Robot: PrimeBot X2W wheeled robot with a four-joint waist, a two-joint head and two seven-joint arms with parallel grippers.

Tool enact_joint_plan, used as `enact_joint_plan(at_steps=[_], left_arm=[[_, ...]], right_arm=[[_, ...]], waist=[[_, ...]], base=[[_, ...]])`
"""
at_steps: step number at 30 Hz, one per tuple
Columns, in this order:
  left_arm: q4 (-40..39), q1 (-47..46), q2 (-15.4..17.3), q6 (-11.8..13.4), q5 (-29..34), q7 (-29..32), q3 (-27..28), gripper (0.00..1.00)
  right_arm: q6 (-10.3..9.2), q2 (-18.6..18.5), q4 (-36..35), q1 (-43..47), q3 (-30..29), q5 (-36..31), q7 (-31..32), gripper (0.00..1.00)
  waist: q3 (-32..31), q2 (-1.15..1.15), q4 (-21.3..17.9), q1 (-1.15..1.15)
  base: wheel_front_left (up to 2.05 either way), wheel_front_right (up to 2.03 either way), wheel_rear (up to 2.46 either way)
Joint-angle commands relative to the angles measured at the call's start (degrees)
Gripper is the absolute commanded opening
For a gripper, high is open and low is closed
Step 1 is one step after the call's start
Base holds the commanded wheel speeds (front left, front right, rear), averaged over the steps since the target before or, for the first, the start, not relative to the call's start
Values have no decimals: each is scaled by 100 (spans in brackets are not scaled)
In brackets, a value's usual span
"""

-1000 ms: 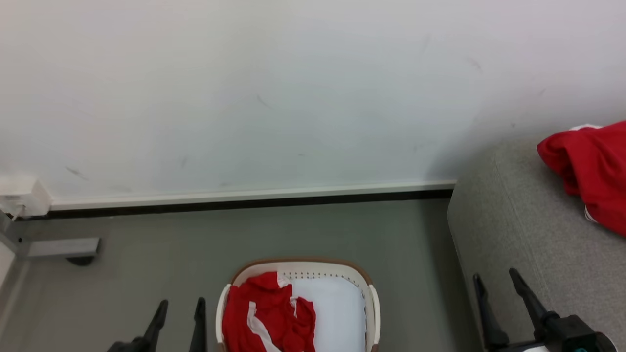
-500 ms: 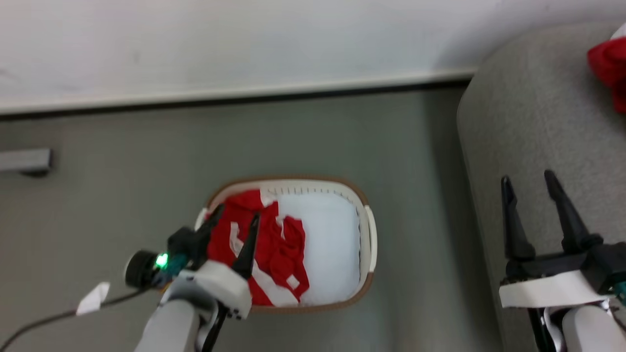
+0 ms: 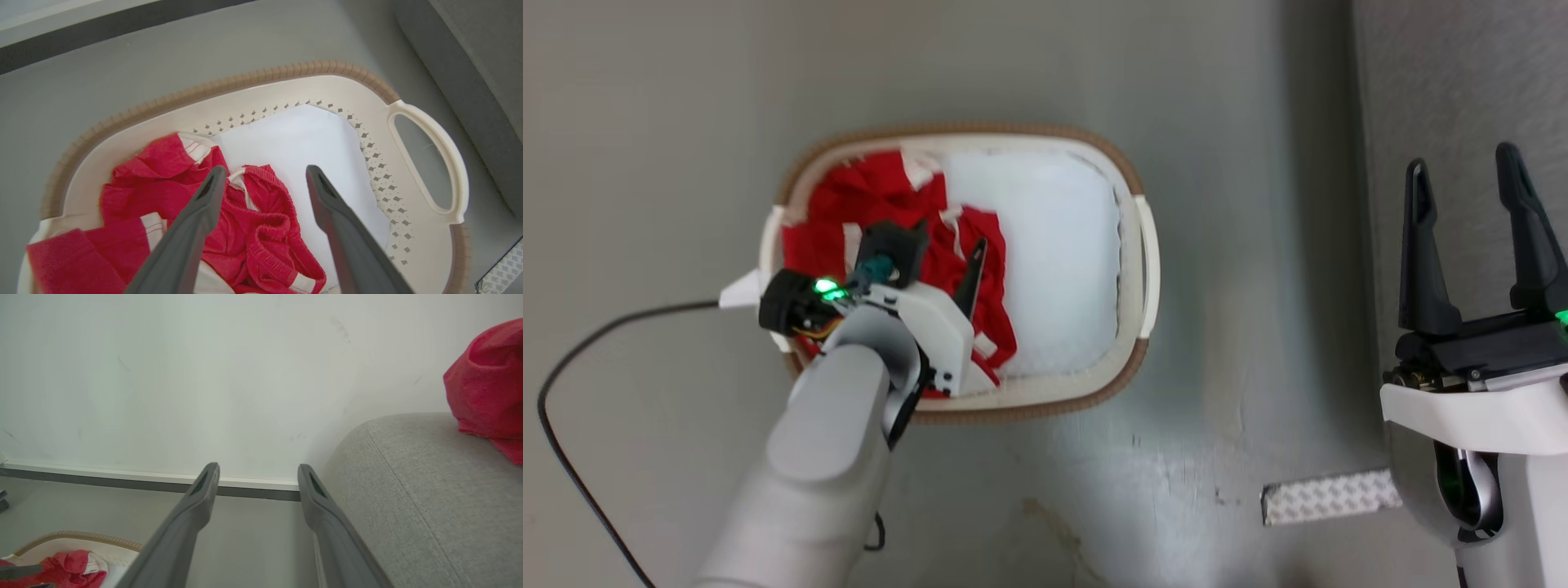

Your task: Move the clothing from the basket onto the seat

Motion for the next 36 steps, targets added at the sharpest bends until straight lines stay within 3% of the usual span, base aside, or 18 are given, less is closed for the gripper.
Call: enact_joint_plan(at_steps=[1,9,17,29,36], left_arm=[[162,-204,30,58,73,-17,14,100],[1165,-910,120,272,82,-142,26,100],[1745,-1243,90,269,-23,-236,-24,100],[2240,-1397,13,-112,-207,-42,-193,100],[2368,-1431,7,-180,-258,59,-289,100]], right_arm=[[-14,-5,-96,-90,11,-6,-18,100],[-14,-6,-439,-105,89,37,-19,100],[-14,-5,-556,-32,62,111,-19,100],[-14,-5,-530,-8,-3,243,-19,100],[-14,-5,-539,-37,0,228,-19,100]], waist=[[544,0,-76,-3],[1040,0,-156,-3],[1262,0,-196,-3],[1346,0,-269,-3],[1351,0,-265,-3]], base=[[0,0,0],[0,0,0],[0,0,0],[0,0,0],[0,0,0]])
